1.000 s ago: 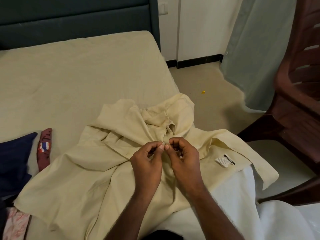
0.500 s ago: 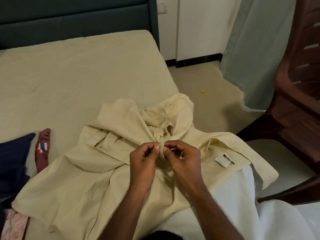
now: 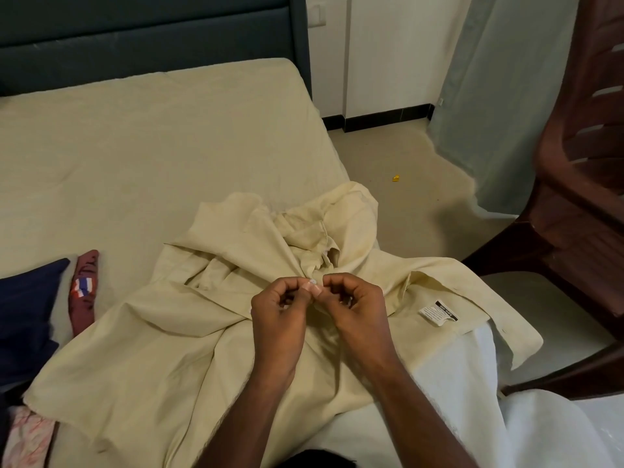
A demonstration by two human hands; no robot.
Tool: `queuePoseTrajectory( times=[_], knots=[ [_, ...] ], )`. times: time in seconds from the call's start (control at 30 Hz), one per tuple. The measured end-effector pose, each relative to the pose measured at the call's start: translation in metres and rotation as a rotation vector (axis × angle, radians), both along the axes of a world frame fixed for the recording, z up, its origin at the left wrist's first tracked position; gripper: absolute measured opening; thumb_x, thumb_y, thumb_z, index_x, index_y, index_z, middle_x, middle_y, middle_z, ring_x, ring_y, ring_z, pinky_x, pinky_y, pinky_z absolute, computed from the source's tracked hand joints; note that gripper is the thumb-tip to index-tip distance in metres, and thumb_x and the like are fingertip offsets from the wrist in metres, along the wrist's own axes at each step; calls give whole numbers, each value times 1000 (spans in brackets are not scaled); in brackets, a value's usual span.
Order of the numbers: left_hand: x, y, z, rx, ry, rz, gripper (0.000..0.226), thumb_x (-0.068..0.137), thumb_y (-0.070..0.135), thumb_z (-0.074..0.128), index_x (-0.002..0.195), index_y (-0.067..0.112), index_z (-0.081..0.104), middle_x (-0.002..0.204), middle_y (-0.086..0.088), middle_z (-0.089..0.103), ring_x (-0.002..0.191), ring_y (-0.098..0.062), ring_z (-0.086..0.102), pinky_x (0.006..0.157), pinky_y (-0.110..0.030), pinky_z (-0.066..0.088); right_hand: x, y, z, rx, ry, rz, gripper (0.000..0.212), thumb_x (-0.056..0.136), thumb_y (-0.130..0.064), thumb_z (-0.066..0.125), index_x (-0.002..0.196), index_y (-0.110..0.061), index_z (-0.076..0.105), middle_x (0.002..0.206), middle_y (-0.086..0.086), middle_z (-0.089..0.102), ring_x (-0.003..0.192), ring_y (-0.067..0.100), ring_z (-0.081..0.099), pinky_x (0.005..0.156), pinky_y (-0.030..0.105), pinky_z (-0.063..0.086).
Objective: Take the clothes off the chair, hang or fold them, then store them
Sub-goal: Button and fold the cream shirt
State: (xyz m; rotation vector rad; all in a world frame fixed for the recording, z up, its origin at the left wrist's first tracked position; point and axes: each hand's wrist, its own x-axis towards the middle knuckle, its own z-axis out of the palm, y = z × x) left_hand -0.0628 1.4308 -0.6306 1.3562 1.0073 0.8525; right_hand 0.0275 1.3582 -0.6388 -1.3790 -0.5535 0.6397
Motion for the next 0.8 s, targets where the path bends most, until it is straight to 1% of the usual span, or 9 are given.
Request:
queuePoseTrajectory(
  times=[0.07, 0.13, 0.2, 0.27, 0.3, 0.53, 0.63, 0.73, 0.8],
  knots=[
    [0, 0, -1, 39, 41, 17, 14, 91, 11, 73, 81, 20, 77, 79, -1, 75, 84, -23, 71, 84, -45, 58, 1, 1, -3, -5, 6, 1, 2, 92, -12, 74, 91, -12, 75, 76, -4, 69, 69, 2, 57, 68, 22, 48],
    [0, -2, -1, 71, 68, 33, 12, 90, 11, 74, 81, 19, 77, 76, 1, 75, 79, -18, 70, 79, -39, 57, 1, 1, -5, -16, 8, 16, 6, 96, -12, 69, 92, -13, 73, 77, -5, 68, 70, 3, 56, 69, 23, 48],
    [0, -3, -1, 104, 90, 39, 12, 89, 11, 75, 80, 19, 76, 75, 2, 74, 76, -14, 69, 75, -33, 54, 1, 2, -7, -36, -5, 31, 9, 99, -14, 64, 93, -12, 71, 78, -1, 67, 73, 5, 57, 70, 25, 49],
    [2, -4, -1, 140, 107, 37, 11, 89, 11, 75, 81, 18, 76, 75, 3, 74, 75, -12, 69, 74, -30, 53, 1, 4, -8, -60, -44, 47, 10, 101, -15, 61, 94, -12, 68, 82, 5, 68, 74, 8, 57, 71, 29, 50],
    [3, -4, 0, 157, 114, 36, 10, 89, 12, 75, 81, 18, 76, 75, 3, 74, 75, -12, 70, 74, -29, 53, 1, 5, -9, -66, -64, 50, 10, 102, -16, 60, 94, -13, 67, 81, 5, 67, 73, 9, 57, 70, 30, 50],
    [5, -3, 2, 262, 156, 42, 11, 89, 11, 75, 80, 16, 75, 74, 8, 73, 75, -10, 69, 75, -29, 54, 1, 5, -11, -62, -111, 11, 7, 98, -12, 65, 93, -14, 69, 78, -4, 68, 70, 5, 58, 68, 24, 49],
    [6, -3, 2, 300, 182, 45, 10, 89, 11, 75, 81, 16, 76, 73, 11, 73, 75, -9, 69, 74, -29, 55, 2, 5, -11, -55, -117, -1, 8, 98, -12, 66, 92, -15, 70, 79, -2, 70, 72, 7, 60, 69, 30, 52],
    [6, -2, 2, 332, 199, 44, 8, 88, 11, 75, 82, 16, 76, 73, 10, 73, 75, -7, 69, 73, -26, 54, 3, 4, -11, -44, -100, -9, 9, 98, -11, 65, 92, -15, 71, 78, -6, 69, 71, 3, 58, 68, 25, 49],
    [6, -2, 2, 356, 213, 48, 7, 88, 11, 75, 82, 15, 76, 73, 10, 72, 75, -8, 69, 72, -24, 54, 2, 3, -10, -44, -78, -11, 9, 98, -12, 65, 94, -16, 72, 78, -8, 69, 71, 2, 58, 70, 25, 48]
  ],
)
